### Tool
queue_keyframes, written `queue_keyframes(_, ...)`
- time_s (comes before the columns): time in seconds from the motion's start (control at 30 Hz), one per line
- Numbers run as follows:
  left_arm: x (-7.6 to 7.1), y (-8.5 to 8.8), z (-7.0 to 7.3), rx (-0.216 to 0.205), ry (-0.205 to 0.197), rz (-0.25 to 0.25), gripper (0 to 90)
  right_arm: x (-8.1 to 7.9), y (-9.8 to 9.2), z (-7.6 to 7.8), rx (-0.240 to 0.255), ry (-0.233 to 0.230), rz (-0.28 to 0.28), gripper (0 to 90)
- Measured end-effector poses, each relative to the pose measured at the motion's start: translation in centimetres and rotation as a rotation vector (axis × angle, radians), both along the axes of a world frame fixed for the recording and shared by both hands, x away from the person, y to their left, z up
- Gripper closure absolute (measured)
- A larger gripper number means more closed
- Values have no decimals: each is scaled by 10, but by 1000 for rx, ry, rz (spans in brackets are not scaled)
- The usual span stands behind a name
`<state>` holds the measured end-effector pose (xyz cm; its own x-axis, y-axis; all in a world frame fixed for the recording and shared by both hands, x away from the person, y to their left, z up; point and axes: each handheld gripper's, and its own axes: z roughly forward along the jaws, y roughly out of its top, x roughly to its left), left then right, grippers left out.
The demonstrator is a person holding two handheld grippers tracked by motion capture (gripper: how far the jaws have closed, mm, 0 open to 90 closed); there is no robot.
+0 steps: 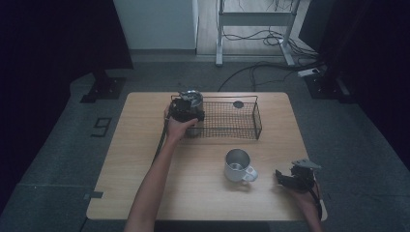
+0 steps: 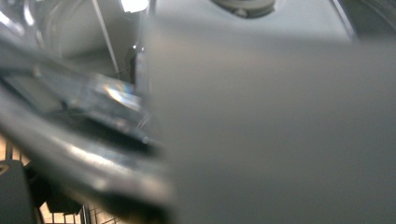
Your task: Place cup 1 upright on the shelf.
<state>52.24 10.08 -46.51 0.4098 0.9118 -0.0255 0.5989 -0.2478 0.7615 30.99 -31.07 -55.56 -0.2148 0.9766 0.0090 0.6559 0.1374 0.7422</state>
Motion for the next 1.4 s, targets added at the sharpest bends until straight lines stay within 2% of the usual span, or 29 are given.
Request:
queue_keyframes(0.2, 0, 2, -5, 0, 3, 5, 39, 0, 0, 0, 0, 0, 0, 157)
queue_keyframes(0.47, -5, 1, -7, 22, 5, -14, 33, 0, 0, 0, 3, 1, 1, 157)
queue_keyframes(0.67, -6, 3, -6, 8, 16, -10, 31, 0, 0, 0, 3, 1, 1, 157)
queue_keyframes(0.87, -7, 1, -5, 16, 13, -2, 27, 0, 0, 0, 3, 1, 1, 157)
queue_keyframes(0.9, -8, 3, -2, -9, 12, -2, 22, 0, 0, 0, 3, 1, 1, 157)
queue_keyframes(0.93, -8, 3, -2, -9, 12, -2, 15, 0, 0, 0, 3, 1, 1, 157)
queue_keyframes(0.97, -9, 6, 2, -49, 5, -7, 14, 0, 0, 0, 3, 1, 1, 157)
queue_keyframes(1.13, -12, 8, 6, -44, -2, -7, 14, 0, 0, 0, 3, 1, 1, 157)
queue_keyframes(1.4, -20, 10, 15, -59, -52, -17, 12, 0, 0, 0, 3, 1, 1, 157)
